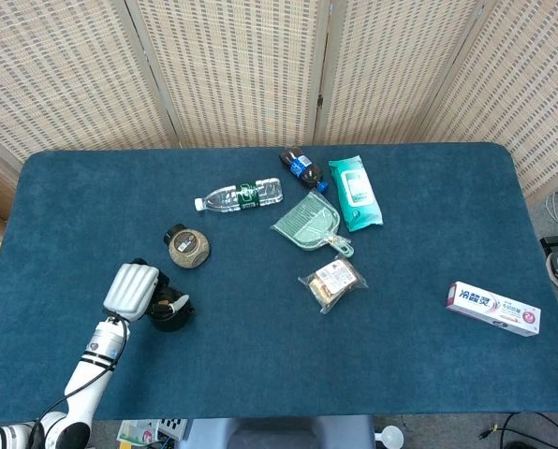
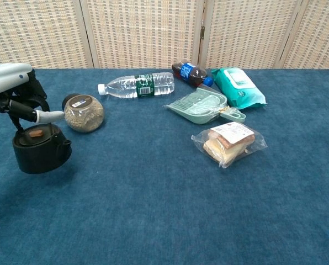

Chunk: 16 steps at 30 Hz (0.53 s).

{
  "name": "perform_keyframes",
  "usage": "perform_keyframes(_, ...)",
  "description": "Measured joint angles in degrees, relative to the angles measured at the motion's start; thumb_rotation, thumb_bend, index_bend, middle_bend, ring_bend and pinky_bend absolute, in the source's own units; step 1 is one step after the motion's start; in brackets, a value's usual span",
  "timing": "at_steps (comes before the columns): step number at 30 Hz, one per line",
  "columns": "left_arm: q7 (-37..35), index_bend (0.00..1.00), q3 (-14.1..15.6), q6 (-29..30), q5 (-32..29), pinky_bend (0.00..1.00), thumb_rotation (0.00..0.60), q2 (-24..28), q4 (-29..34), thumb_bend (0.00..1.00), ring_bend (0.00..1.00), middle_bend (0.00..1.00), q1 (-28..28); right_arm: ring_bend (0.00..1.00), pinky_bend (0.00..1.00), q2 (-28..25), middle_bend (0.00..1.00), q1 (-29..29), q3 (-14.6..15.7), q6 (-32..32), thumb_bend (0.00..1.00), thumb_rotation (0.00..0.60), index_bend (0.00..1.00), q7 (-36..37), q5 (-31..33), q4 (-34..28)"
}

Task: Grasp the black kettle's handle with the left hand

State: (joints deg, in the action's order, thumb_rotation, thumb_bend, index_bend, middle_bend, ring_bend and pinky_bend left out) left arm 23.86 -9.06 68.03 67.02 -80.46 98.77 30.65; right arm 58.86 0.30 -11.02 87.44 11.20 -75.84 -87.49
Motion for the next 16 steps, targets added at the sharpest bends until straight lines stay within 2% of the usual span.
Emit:
perform_keyframes(11, -0.5, 0.95, -1.0, -0.9, 1.7, 0.43, 0.341, -0.3, 0.1, 0.22, 0.87, 1.0, 2.0, 0.14, 0.03, -0.1, 0.18, -0.3, 0.1, -0.1, 0.28, 0.6, 0.12, 0.4, 0.0, 0.1)
perform_keyframes(16, -0.3, 0.95, -1.5, -1.7, 2.1, 0.44, 0.392, -0.9, -0.2, 0.22, 0.87, 1.0, 3.3, 0.14, 0.03, -0.2, 0.18, -0.7, 0.2, 0.3, 0.28, 0.6, 0.12, 0.5, 0.1, 0.0)
